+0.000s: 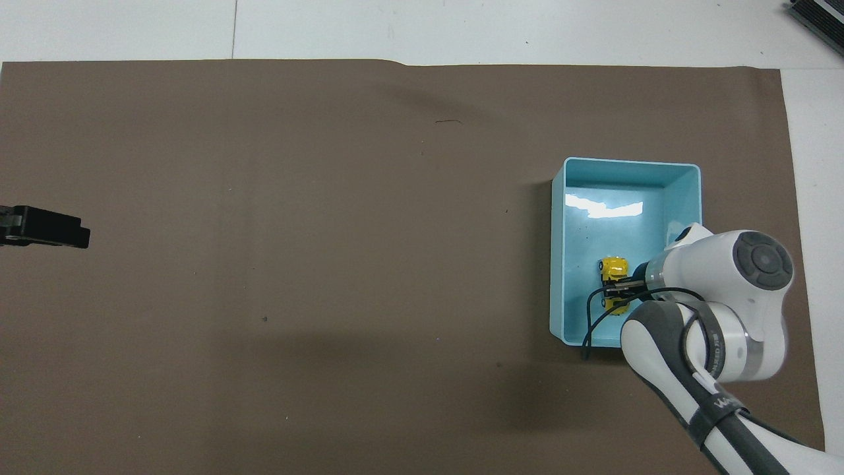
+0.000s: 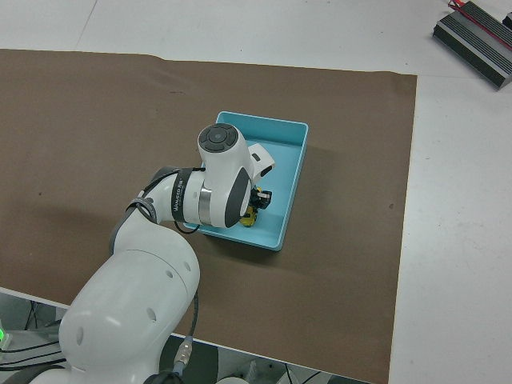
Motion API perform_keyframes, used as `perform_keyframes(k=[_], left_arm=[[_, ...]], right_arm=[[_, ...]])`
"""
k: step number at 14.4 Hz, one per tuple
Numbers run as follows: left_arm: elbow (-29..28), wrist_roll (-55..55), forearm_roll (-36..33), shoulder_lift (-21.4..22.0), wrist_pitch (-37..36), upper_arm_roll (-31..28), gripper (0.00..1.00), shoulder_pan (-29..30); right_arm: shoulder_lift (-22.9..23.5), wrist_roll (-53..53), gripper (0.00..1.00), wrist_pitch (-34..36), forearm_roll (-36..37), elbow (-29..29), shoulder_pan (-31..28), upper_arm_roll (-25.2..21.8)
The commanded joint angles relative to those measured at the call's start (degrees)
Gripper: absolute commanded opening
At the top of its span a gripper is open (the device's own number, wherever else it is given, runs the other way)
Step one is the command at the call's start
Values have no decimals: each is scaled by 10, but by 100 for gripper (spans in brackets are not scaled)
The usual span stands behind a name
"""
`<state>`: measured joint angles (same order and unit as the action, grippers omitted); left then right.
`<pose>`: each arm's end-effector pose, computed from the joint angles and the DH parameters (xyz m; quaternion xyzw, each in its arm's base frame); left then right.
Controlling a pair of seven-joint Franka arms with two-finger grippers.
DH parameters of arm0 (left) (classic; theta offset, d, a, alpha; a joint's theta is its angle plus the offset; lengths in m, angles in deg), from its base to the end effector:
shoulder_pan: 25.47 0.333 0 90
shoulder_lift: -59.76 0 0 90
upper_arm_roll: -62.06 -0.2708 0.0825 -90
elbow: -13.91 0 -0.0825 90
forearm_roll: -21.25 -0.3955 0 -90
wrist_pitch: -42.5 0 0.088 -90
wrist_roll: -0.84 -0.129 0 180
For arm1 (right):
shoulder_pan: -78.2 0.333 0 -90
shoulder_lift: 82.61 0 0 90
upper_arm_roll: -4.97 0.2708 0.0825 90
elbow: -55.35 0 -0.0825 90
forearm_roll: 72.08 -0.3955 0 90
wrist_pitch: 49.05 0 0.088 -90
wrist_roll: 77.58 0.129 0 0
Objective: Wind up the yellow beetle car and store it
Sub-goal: 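Open the right gripper to release the car in the bin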
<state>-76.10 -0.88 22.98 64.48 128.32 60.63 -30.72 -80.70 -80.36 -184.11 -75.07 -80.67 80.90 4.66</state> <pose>0.5351 -0.0393 0.5962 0.9986 -0.0495 0.0043 0.0162 0.4987 0.0223 0.2294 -0.9992 -0.0262 0.0250 0.0180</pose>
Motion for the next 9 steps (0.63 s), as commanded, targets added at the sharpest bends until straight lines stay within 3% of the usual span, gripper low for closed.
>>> perform_keyframes(k=[1, 4, 9], left_arm=[[7, -7, -4, 2, -12, 8, 100, 12], [7, -7, -4, 1, -12, 8, 100, 12], [7, -7, -4, 2, -12, 8, 100, 12]], right_arm=[[18, -7, 99, -19, -1, 0, -10, 2], [11, -14, 100, 6, -1, 27, -15, 1], [13, -10, 100, 178, 15, 174, -35, -3]])
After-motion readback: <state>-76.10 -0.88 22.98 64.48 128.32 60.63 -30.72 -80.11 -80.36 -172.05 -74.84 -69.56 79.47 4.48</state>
